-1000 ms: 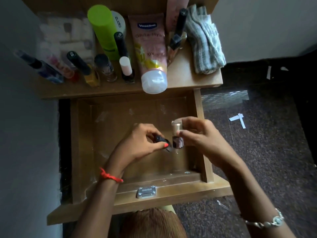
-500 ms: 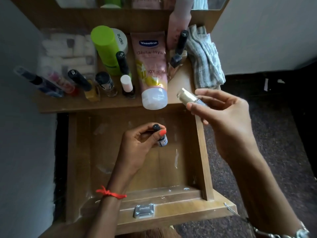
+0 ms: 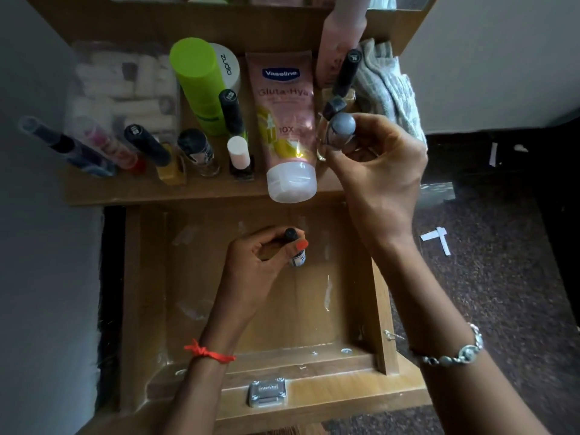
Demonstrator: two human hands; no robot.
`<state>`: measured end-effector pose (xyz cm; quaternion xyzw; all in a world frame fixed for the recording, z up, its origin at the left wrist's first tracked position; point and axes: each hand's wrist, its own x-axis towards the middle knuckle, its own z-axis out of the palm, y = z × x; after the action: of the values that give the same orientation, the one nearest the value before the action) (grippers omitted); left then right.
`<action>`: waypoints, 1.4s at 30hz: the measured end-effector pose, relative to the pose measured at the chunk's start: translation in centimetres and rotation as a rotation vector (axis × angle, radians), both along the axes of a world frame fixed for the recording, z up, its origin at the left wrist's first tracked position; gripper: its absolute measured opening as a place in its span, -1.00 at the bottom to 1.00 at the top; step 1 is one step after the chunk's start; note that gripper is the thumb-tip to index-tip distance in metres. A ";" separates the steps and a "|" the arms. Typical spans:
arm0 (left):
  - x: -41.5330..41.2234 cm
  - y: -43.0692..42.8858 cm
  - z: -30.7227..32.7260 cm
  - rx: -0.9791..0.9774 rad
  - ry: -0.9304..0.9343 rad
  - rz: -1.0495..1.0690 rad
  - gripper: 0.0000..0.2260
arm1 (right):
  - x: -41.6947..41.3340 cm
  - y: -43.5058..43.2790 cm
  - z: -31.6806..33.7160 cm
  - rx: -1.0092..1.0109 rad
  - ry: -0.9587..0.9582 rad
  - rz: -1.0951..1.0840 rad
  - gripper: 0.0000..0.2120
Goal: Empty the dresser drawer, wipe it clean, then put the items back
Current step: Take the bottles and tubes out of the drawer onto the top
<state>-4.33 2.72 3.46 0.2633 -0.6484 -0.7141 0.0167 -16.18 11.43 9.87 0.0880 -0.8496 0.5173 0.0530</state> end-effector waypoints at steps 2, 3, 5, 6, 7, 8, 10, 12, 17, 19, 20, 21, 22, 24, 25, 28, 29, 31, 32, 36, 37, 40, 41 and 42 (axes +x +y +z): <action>0.0 -0.1 -0.1 -0.012 0.006 -0.001 -0.82 | 0.0 -0.2 0.0 -0.005 0.008 0.002 -0.76; -0.1 -0.1 -0.1 -0.014 0.009 0.000 -0.83 | 0.0 -0.2 0.0 -0.006 0.010 0.001 -0.76; -0.1 -0.1 -0.2 -0.014 0.010 0.005 -0.85 | 0.2 0.0 0.0 0.013 0.007 -0.003 -0.74; 0.0 -0.1 -0.3 -0.017 0.011 0.004 -0.87 | 0.4 0.1 0.0 0.034 0.001 -0.013 -0.72; -0.1 -0.2 -0.3 -0.024 0.012 0.002 -0.89 | 0.5 0.4 0.0 0.058 -0.004 -0.030 -0.70; -0.1 -0.2 -0.4 -0.035 0.014 -0.002 -0.88 | 0.8 0.8 0.2 0.077 -0.003 -0.047 -0.70; -0.2 -0.2 -0.5 -0.045 0.023 -0.017 -0.88 | 1.7 1.8 0.5 0.091 0.014 -0.060 -0.75; -0.2 -0.1 -0.6 -0.043 0.029 -0.030 -0.87 | 3.3 2.9 0.6 0.124 -0.001 0.000 -0.80; -0.4 0.4 -1.0 -0.029 0.003 -0.047 -0.87 | 8.2 4.1 -2.6 0.246 -0.408 0.265 -0.74; -0.3 0.6 -1.2 -0.039 -0.023 -0.096 -0.82 | 9.7 4.0 -4.1 0.272 -0.443 0.253 -0.64; -0.1 0.7 -1.3 -0.051 -0.033 -0.122 -0.80 | 10.2 3.9 -4.6 0.274 -0.432 0.234 -0.62; 0.1 0.8 -1.4 -0.060 -0.046 -0.142 -0.79 | 10.5 3.7 -5.0 0.269 -0.419 0.209 -0.61; 0.2 0.8 -1.5 -0.067 -0.061 -0.161 -0.79 | 10.8 3.6 -5.3 0.266 -0.409 0.183 -0.63; 0.5 0.8 -1.6 -0.049 -0.084 -0.197 -0.79 | 11.1 3.4 -5.7 0.280 -0.395 0.141 -0.67; 0.6 0.9 -1.5 -0.023 -0.094 -0.209 -0.77 | 11.2 3.4 -5.9 0.288 -0.395 0.134 -0.69; 0.7 1.1 -1.3 0.112 -0.129 -0.155 -0.70 | 11.2 3.6 -5.7 0.268 -0.356 0.131 -0.73; 0.7 1.1 -1.3 0.142 -0.132 -0.129 -0.69 | 11.0 3.7 -5.3 0.250 -0.320 0.119 -0.74; 0.6 1.0 -1.3 0.155 -0.123 -0.096 -0.62 | 9.8 3.7 -3.9 0.218 -0.203 0.061 -0.79; 0.6 1.0 -1.3 0.146 -0.125 -0.094 -0.56 | 9.1 3.7 -2.9 0.199 -0.128 0.017 -0.82; 0.7 1.2 -1.4 0.112 -0.129 -0.109 -0.51 | 5.2 3.1 0.8 0.115 0.056 -0.144 -0.91; 0.8 1.2 -1.4 0.112 -0.129 -0.108 -0.54 | 4.3 3.0 1.3 0.116 0.079 -0.169 -0.91; 1.1 1.2 -1.5 0.116 -0.134 -0.109 -0.62 | 1.8 2.3 1.9 0.147 0.135 -0.193 -0.91; 1.2 1.2 -1.5 0.116 -0.136 -0.109 -0.65 | 1.2 2.1 1.8 0.190 0.157 -0.192 -0.91; 1.2 1.2 -1.5 0.116 -0.135 -0.109 -0.68 | 0.7 1.9 1.7 0.243 0.173 -0.185 -0.89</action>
<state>-3.09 3.96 1.93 0.2757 -0.6192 -0.7307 -0.0814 -15.51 13.31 11.56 0.0595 -0.9025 0.3943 0.1625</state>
